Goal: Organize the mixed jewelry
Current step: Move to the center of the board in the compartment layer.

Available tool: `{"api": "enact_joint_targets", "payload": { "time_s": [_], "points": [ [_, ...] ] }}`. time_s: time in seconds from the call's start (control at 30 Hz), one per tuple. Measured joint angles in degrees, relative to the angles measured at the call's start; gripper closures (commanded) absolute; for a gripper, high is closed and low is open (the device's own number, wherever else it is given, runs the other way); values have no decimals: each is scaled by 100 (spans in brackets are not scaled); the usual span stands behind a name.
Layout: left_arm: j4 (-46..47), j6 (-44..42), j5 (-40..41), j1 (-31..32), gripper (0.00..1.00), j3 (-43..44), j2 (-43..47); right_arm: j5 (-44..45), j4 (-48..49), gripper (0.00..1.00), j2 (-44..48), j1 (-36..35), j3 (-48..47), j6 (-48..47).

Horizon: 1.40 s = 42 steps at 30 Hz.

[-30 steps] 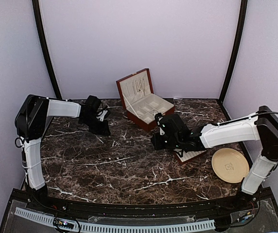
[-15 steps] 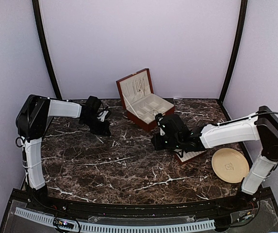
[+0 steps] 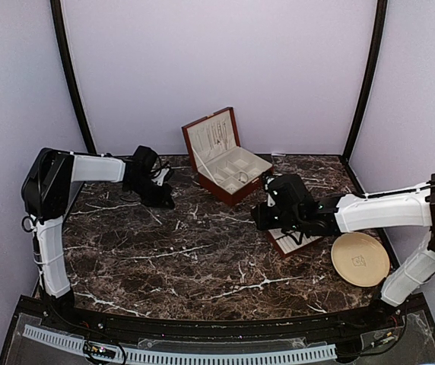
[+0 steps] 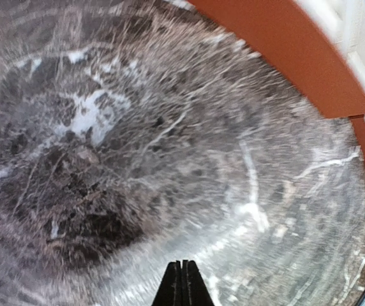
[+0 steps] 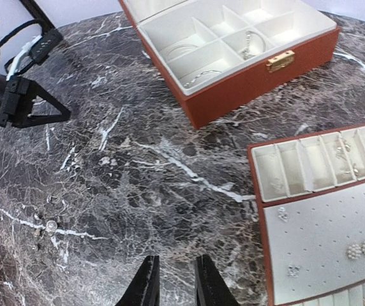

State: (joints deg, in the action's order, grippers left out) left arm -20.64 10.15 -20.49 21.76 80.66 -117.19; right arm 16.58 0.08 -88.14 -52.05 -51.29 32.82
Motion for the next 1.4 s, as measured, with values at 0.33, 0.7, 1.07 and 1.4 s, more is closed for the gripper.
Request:
{"api": "enact_joint_targets", "payload": {
  "time_s": [0.33,0.7,1.07,1.4],
  "points": [
    [227,208,-341,0,100,-404,2140,-39,-758,65,1285,1158,863,103],
    [221,-160,-223,-11,100,-778,3088,-1633,-1095,31,2083,3622,1482,-98],
    [280,-498,-17,-236,100,-999,2839,-3375,-1152,17,1139,4371,1331,-647],
    [310,-146,-308,-236,100,-1001,3202,-3965,-470,16,173,4371,988,-1113]
  ]
}}
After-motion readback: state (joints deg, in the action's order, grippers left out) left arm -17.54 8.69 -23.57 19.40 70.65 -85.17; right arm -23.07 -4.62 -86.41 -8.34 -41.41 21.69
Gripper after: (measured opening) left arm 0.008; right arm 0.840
